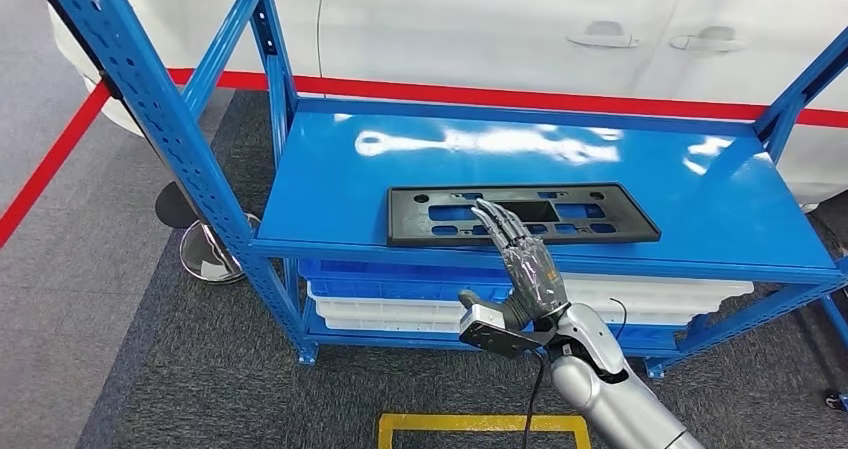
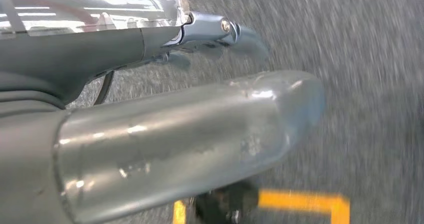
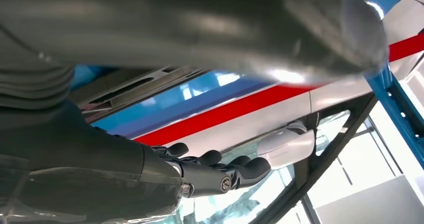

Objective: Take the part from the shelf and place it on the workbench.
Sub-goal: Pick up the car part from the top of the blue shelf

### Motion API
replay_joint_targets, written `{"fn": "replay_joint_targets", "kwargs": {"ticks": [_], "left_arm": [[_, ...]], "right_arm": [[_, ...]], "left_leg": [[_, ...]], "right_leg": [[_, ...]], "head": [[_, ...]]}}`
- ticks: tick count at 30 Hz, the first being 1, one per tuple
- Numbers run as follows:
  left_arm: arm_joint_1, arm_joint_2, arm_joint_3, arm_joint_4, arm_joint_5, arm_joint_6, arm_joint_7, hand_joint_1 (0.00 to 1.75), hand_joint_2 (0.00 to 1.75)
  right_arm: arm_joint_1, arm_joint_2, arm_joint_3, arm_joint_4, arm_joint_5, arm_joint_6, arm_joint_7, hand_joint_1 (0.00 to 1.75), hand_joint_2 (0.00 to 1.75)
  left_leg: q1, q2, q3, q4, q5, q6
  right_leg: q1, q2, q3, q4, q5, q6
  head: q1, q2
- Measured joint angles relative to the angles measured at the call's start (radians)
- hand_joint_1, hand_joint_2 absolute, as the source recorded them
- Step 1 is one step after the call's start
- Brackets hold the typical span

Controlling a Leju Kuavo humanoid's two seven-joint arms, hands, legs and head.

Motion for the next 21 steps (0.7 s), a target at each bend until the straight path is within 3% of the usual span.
{"fn": "replay_joint_targets", "kwargs": {"ticks": [1,2,5,6,8,11,14,16,17,20,21], "left_arm": [[-0.005,-0.016,0.000,0.000,0.000,0.010,0.001,0.00,0.00],[-0.008,-0.030,0.000,0.000,0.000,0.017,0.001,0.00,0.00],[-0.012,-0.056,0.000,0.001,0.002,0.022,-0.004,0.00,0.00],[-0.012,-0.062,0.001,0.001,0.002,0.024,-0.006,0.00,0.00],[-0.012,-0.067,0.003,0.001,0.004,0.035,-0.010,0.00,0.00],[-0.017,-0.071,0.007,0.001,0.005,0.051,-0.014,0.00,0.00],[-0.018,-0.071,0.012,0.001,0.005,0.056,-0.015,0.00,0.00],[-0.017,-0.071,0.016,0.001,0.005,0.057,-0.015,0.00,0.00],[-0.017,-0.071,0.018,0.001,0.005,0.059,-0.016,0.00,0.00],[-0.018,-0.071,0.022,0.001,0.005,0.069,-0.029,0.00,0.00],[-0.018,-0.072,0.023,0.001,0.006,0.072,-0.036,0.00,0.00]], "right_arm": [[0.000,0.000,0.002,0.000,0.000,-0.001,0.003,0.00,0.00],[-0.001,0.000,0.003,0.001,0.000,-0.003,0.005,0.00,0.00],[-0.010,0.002,0.004,0.000,-0.004,-0.010,0.006,0.00,0.00],[-0.015,0.003,0.004,0.000,-0.006,-0.011,0.006,0.00,0.00],[-0.022,0.005,0.004,0.000,-0.010,-0.014,0.007,0.00,0.00],[-0.024,0.005,0.006,-0.001,-0.016,-0.017,0.009,0.00,0.00],[-0.023,0.003,0.013,0.000,-0.016,-0.018,0.011,0.00,0.00],[-0.020,0.001,0.017,0.003,-0.016,-0.018,0.011,0.00,0.00],[-0.020,0.000,0.019,0.005,-0.016,-0.018,0.011,0.00,0.00],[-0.019,0.000,0.021,0.006,-0.016,-0.017,0.011,0.00,0.00],[-0.019,0.000,0.021,0.007,-0.016,-0.016,0.010,0.00,0.44]], "left_leg": [[-0.002,0.001,0.000,0.000,0.000,0.000],[-0.004,0.001,0.002,0.000,0.000,0.001],[-0.010,0.003,0.005,-0.002,-0.001,0.001],[-0.009,0.004,0.004,-0.003,0.000,-0.001],[-0.008,0.008,0.002,-0.008,0.003,-0.009],[-0.011,0.007,-0.002,0.012,-0.016,-0.025],[-0.008,0.001,-0.072,0.161,-0.097,-0.040],[-0.005,0.001,-0.108,0.228,-0.111,-0.049],[-0.004,0.000,-0.103,0.212,-0.091,-0.052],[0.000,-0.010,-0.024,0.046,-0.006,-0.052],[0.000,-0.014,-0.007,0.010,0.005,-0.045]], "right_leg": [[0.001,0.000,-0.008,0.013,0.008,-0.003],[0.003,0.000,0.000,-0.009,0.031,-0.008],[0.019,-0.019,0.085,-0.190,0.118,-0.045],[0.026,-0.027,0.103,-0.231,0.127,-0.056],[0.034,-0.032,0.111,-0.256,0.126,-0.065],[0.022,-0.028,0.131,-0.295,0.141,-0.060],[0.017,-0.027,0.140,-0.310,0.148,-0.057],[0.016,-0.024,0.138,-0.304,0.145,-0.055],[0.015,-0.022,0.137,-0.300,0.142,-0.051],[0.011,-0.014,0.132,-0.274,0.126,-0.036],[0.011,-0.013,0.129,-0.266,0.122,-0.030]], "head": [[0.000,0.000],[0.000,0.000],[0.000,0.000],[0.000,0.000],[0.000,0.000],[0.000,0.000],[0.000,0.000],[0.000,0.000],[0.000,0.000],[0.000,0.000],[0.000,0.000]]}}
